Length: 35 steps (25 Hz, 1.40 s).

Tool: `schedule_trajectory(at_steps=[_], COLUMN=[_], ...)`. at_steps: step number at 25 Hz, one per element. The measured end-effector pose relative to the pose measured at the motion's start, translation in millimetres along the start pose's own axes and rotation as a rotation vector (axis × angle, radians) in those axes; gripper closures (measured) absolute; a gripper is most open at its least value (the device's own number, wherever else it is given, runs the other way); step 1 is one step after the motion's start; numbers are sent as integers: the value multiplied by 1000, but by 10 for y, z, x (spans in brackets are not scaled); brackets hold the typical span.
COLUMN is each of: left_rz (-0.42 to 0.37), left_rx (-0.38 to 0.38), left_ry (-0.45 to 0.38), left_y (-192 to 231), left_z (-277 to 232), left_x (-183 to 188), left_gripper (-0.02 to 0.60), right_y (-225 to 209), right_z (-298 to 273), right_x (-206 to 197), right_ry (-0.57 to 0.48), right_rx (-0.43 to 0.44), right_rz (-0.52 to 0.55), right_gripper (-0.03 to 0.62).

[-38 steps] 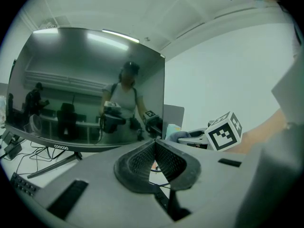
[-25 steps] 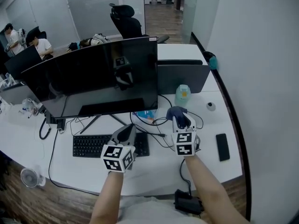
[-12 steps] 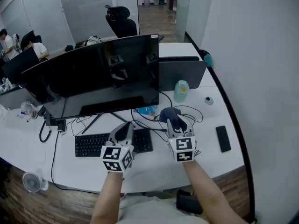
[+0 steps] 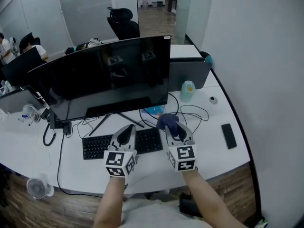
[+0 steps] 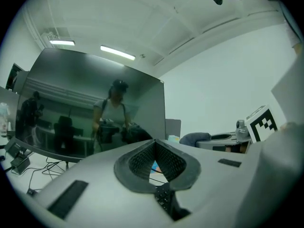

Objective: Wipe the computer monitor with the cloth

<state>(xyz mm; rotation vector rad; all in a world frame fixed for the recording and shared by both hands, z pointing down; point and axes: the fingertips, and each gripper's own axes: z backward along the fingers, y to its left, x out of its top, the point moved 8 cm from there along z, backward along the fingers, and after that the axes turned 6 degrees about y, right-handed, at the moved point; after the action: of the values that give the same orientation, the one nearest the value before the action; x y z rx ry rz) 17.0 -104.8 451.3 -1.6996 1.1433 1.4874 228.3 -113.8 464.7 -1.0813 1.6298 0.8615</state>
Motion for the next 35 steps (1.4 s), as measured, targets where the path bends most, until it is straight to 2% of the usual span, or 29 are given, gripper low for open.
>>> schedule_trajectory(at_steps=[6, 15, 26, 31, 35], left_rz=[8, 40, 1, -30, -52], left_rx=[11, 27, 48, 39, 31], left_ry=[-7, -68, -135, -146, -149], left_y=[171, 319, 366, 360, 383], left_z=[272, 659, 988, 1038, 1064], left_x=[-16, 8, 111, 155, 189], left_gripper=[574, 574, 574, 574, 574], right_y=[421, 976, 1364, 1515, 1582], right_z=[116, 231, 384, 358, 340], right_x=[57, 272, 429, 420, 417], right_ry=[-35, -82, -100, -80, -79], right_rx=[53, 139, 192, 223, 216], right_rz=[37, 54, 96, 107, 101], right_gripper=[479, 479, 479, 479, 479])
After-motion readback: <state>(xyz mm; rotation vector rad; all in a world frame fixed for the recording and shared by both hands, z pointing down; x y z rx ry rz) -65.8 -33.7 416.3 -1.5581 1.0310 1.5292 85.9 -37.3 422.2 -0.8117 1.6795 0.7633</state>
